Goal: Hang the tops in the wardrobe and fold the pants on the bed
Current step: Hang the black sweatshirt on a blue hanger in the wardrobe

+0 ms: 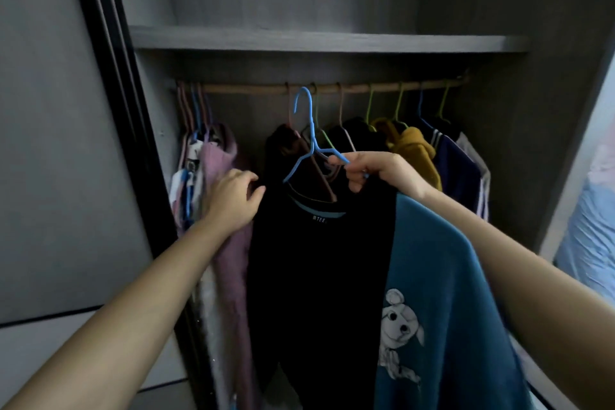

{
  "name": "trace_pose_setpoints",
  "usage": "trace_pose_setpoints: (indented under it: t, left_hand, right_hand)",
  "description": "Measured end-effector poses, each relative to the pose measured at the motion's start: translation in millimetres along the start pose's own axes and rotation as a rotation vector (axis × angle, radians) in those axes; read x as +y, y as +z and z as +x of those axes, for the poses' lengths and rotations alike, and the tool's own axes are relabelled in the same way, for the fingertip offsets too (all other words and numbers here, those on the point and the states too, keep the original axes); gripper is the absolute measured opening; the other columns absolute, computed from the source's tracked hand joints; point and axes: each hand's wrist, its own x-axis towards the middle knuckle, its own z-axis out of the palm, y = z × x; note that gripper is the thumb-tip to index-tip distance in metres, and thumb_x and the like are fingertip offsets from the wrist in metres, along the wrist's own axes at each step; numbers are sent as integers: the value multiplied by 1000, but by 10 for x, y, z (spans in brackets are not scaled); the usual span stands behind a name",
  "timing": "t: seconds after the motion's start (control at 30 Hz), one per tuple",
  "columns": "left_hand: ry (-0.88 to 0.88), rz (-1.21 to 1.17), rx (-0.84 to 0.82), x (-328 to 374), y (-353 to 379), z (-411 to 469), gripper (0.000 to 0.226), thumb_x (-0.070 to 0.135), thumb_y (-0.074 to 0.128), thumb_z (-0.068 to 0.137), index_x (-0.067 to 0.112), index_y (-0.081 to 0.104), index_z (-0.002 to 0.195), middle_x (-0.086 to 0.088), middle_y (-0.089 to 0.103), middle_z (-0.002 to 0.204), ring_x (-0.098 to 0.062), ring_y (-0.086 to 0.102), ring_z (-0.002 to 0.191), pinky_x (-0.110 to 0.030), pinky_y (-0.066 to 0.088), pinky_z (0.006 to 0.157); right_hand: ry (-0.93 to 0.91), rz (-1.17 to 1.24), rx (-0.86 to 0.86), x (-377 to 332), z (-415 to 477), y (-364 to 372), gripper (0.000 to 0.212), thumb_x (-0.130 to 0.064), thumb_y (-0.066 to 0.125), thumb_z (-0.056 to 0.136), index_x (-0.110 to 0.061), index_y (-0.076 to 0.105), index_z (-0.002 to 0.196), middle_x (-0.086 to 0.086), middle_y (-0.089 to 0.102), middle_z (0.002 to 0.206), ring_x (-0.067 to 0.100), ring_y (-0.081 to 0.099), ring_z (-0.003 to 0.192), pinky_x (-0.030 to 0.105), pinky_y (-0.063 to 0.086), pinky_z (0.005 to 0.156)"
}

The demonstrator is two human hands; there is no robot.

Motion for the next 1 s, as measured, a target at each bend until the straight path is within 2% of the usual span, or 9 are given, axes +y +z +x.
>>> trace_pose_setpoints:
  t: [0.13,0.23,0.33,0.43,0.47,0.67,0.77,0.9,1.0]
  left_hand:
    - [83,441,110,-219,-218,56,47,35,67,83,12,62,124,-20,51,137,-37,42,132,-53,34,104]
    - [-72,476,-72,-266,-205,53,67,46,57,91,17,36,147,-17,9,163,-36,19,147,-55,26,112]
    - [-111,535,-131,-308,-113,55,76,51,53,92,16,22,152,-16,-12,164,-39,18,146,-53,32,109]
    - [-88,575,-139,-335,-103,74,80,50,53,92,15,18,154,-16,-15,163,-39,23,144,-50,36,107]
    - [-93,582,-147,-349,-101,84,80,51,52,93,15,17,154,-16,-16,163,-39,24,144,-49,37,107]
    - [-53,615,-118,-372,-56,66,79,50,55,90,17,22,154,-13,-19,163,-37,43,134,-44,43,101]
    - [-48,619,-98,-390,-31,56,77,50,55,87,18,28,151,-11,-18,164,-37,47,130,-44,43,99]
    - [-57,607,-104,-383,-30,60,74,50,54,87,19,30,150,-10,-19,164,-38,45,132,-46,41,103]
    - [-52,587,-114,-385,-25,-3,73,46,54,88,16,30,151,-11,-23,163,-40,41,135,-48,39,106]
  right_hand:
    - [-127,-202,140,142,451,195,31,7,51,91,16,62,118,8,53,58,13,53,50,19,43,56]
    - [-181,-199,225,190,808,310,28,9,53,89,23,60,113,1,56,48,9,53,45,15,43,54]
    - [-253,-227,228,185,1211,402,20,11,52,90,24,63,100,-4,58,46,2,53,47,14,42,58]
    - [-294,-223,190,170,1573,442,28,10,52,90,4,63,65,-6,57,47,2,53,46,14,42,54]
    - [-284,-188,183,170,1684,460,31,8,53,90,-4,63,64,-5,57,47,4,53,45,15,42,52]
    - [-224,-374,178,468,2246,407,25,2,55,92,-12,64,73,-6,59,56,5,53,52,23,41,58]
    - [-186,-469,123,729,2304,343,14,-1,55,94,-8,66,98,-2,59,65,8,55,55,24,46,59]
    - [-159,-518,142,846,2289,267,35,-11,59,96,-7,57,131,-1,65,79,15,62,70,33,53,76]
    - [-204,-774,180,933,2129,210,48,-19,59,96,-10,49,142,6,68,107,26,65,104,33,47,93]
